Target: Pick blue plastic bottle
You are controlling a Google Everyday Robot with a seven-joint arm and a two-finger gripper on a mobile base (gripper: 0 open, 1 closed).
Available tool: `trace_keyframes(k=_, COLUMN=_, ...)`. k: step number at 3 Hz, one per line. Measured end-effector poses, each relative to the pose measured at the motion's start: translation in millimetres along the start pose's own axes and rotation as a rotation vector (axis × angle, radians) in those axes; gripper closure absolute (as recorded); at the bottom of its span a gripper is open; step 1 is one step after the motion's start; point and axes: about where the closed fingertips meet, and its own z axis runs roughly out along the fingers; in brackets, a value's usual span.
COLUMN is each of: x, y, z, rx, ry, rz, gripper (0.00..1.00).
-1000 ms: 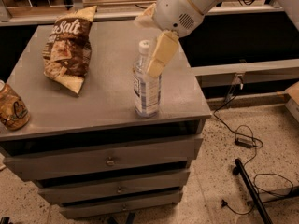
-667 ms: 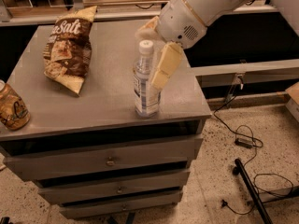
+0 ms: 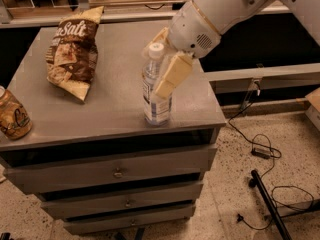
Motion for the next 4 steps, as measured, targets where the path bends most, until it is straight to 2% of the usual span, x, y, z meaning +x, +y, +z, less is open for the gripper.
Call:
trace_keyframes(k=2, x=-3, y=-1, z=1, rx=0.002, ry=-0.016, rz=-0.008, gripper=0.72)
trace_keyframes(k=3, x=-25, y=1, z=-18, rx=0.032, ry=-0.028, rz=-0.060, gripper=0.95)
trace_keyframes(k=4, x=-68, y=15, z=-52, rx=0.088, ry=-0.018, rz=-0.129, gripper=1.00)
